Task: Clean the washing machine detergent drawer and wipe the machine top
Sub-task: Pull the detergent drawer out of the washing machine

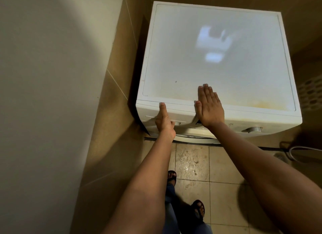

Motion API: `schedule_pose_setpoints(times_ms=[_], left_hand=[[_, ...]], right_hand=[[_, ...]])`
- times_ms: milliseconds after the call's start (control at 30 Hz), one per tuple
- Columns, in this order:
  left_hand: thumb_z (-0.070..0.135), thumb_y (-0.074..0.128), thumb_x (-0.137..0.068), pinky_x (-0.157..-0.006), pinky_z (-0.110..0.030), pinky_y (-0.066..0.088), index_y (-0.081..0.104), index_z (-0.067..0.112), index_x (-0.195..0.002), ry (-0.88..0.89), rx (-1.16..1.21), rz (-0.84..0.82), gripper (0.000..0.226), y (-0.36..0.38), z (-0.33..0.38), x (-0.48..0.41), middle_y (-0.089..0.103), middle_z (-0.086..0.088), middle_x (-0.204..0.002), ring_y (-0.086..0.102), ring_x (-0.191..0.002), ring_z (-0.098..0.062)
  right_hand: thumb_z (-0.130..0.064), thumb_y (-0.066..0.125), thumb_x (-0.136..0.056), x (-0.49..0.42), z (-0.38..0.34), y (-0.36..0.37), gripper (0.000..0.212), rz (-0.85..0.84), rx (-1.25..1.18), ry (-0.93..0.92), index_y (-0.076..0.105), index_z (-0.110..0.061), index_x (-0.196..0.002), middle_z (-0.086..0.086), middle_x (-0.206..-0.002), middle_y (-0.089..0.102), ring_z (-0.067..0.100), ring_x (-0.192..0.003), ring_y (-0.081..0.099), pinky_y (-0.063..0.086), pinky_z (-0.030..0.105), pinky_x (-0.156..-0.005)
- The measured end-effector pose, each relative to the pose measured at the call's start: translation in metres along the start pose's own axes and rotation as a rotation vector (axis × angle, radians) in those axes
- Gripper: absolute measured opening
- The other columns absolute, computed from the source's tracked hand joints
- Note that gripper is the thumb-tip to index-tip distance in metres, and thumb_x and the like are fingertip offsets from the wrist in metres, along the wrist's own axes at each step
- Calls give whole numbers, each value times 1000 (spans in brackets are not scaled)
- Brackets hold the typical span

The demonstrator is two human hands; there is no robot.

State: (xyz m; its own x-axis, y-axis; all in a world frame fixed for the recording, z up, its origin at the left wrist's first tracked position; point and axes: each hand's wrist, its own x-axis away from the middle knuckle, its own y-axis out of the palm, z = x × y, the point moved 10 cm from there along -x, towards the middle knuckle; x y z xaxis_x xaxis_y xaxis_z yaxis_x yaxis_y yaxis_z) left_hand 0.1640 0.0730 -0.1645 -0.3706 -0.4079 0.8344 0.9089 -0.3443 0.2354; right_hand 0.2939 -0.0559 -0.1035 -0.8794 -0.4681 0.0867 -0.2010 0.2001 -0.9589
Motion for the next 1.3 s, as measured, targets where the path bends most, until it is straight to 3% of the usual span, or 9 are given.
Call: schedule_pose_setpoints(times_ms=[67, 233, 367, 500, 633, 967, 1100, 1200, 1300], left_hand=[[52, 64, -86, -91, -35, 48, 53, 29, -93, 8, 10, 4, 27, -3, -2, 1, 54, 8, -96, 51, -107, -20], [49, 60, -89, -84, -37, 56, 44, 20, -130, 58, -37, 98, 53, -39, -21, 9, 56, -5, -116, 60, -103, -24], [56, 67, -79, -86, -35, 56, 48, 25, -121, 17, -8, 23, 56, -45, -22, 9, 56, -4, -120, 57, -113, -24], [66, 80, -51, -72, -33, 61, 51, 21, -125, -12, -1, 38, 92, -60, -30, 14, 60, -10, -123, 63, -109, -27], [55, 73, -77, -64, -26, 60, 55, 15, -122, 24, -25, 103, 63, -85, -38, 21, 61, -9, -119, 64, -106, -25], [49, 65, -85, -78, -34, 60, 58, 15, -124, -40, -138, 71, 51, -127, -58, 33, 67, -10, -114, 68, -99, -25], [47, 63, -88, -81, -35, 59, 59, 16, -120, -60, -181, 56, 45, -140, -60, 33, 68, -10, -113, 67, -101, -25], [48, 61, -88, -79, -33, 59, 59, 15, -120, -67, -219, 50, 45, -143, -59, 32, 69, -9, -111, 69, -98, -23], [49, 60, -88, -73, -31, 60, 60, 16, -119, -54, -248, 42, 44, -142, -56, 32, 68, -10, -113, 68, -99, -23]], right_hand=[[-47, -1, -94, 0, -1, 0, 68, -1, -2, -3, 6, -13, -153, 6, -160, 1, 14, -146, -4, -3, 31, -119], [-48, -3, -93, -1, -1, 1, 69, -13, 9, -13, 2, -15, -153, 5, -160, -3, 13, -145, -8, -6, 30, -119], [-50, -4, -92, 0, 0, 2, 70, -20, 14, -10, 1, -15, -153, 5, -160, -4, 14, -147, -7, -6, 30, -119], [-49, -3, -92, 0, -1, 2, 70, -58, -7, -1, 0, -14, -153, 6, -160, -6, 17, -147, -9, -8, 30, -118], [-38, 18, -102, 0, -2, 1, 61, -88, -75, 56, 1, -8, -152, 12, -160, -3, 22, -148, -6, -6, 33, -118], [-28, 25, -104, 4, -4, -1, 57, -33, -115, 99, 5, -6, -152, 15, -160, 2, 26, -148, -1, -1, 37, -119], [-19, 41, -100, 21, -19, -24, 48, 174, -275, 102, 32, -5, -145, 17, -152, 29, 33, -143, 18, 16, 41, -119], [-20, 51, -96, 45, -45, -31, 28, 285, -495, 22, 55, -8, -120, 10, -122, 51, 21, -111, 50, 48, 34, -91], [-20, 54, -93, 57, -64, -6, 13, 133, -684, 50, 60, -13, -103, 2, -99, 58, 12, -84, 57, 50, 25, -71]])
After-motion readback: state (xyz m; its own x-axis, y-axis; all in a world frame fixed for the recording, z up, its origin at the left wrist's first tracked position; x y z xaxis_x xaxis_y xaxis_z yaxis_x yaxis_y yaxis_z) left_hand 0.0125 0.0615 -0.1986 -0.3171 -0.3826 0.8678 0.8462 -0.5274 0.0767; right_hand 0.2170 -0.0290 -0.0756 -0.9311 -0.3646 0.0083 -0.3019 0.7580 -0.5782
